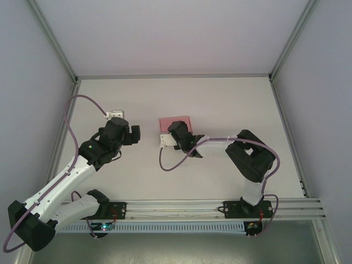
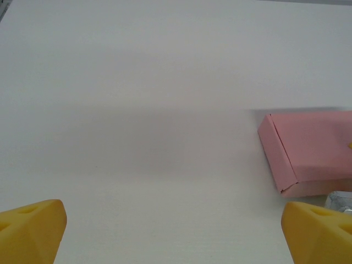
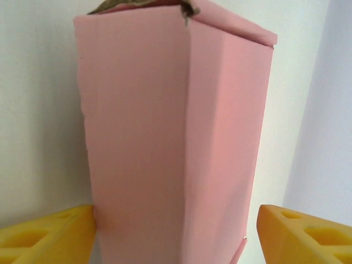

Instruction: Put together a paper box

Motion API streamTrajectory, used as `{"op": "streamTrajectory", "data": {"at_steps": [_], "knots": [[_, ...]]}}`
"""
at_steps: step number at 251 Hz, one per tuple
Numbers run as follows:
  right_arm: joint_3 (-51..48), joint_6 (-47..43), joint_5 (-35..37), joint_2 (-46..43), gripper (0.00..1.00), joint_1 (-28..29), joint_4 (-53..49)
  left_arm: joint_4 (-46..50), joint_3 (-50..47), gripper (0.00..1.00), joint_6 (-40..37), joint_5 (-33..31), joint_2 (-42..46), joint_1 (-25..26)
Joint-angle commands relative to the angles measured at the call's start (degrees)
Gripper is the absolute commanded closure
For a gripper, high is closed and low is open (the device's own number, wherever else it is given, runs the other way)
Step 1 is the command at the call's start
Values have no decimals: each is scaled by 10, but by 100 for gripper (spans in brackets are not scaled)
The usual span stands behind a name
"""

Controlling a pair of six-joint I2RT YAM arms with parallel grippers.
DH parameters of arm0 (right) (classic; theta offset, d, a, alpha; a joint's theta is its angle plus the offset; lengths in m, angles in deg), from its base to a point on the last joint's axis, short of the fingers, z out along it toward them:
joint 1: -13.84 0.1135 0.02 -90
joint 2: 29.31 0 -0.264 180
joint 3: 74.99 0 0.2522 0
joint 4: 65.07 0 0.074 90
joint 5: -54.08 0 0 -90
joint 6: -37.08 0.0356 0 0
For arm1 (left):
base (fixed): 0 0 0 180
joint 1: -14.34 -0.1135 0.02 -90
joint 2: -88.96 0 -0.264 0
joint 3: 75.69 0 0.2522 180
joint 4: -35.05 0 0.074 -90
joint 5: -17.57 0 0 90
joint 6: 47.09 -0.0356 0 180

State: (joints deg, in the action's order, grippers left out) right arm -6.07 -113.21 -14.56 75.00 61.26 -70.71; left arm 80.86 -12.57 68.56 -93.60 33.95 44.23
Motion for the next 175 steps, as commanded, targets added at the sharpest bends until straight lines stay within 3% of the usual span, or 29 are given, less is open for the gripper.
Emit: {"op": "streamTrajectory", "data": {"at_steps": [1, 33, 49, 100, 132, 175], "knots": [[26, 40, -26, -30, 20, 13, -62, -16, -8, 0, -10, 1, 12, -3], [41, 67, -49, -49, 12, 23, -97, -16, -9, 0, -10, 4, 16, -4], [44, 86, -67, -70, 2, 22, -105, -16, -9, 0, -8, 7, 17, -3], [33, 208, -141, -180, 2, -16, -108, -33, -11, 0, -16, -6, 14, -4], [-4, 379, -153, -264, 2, -100, -67, -82, -25, 0, -22, 9, 0, -45], [-102, 533, -155, -349, 2, -265, -12, -212, -73, 0, -83, 42, -42, -166]]}}
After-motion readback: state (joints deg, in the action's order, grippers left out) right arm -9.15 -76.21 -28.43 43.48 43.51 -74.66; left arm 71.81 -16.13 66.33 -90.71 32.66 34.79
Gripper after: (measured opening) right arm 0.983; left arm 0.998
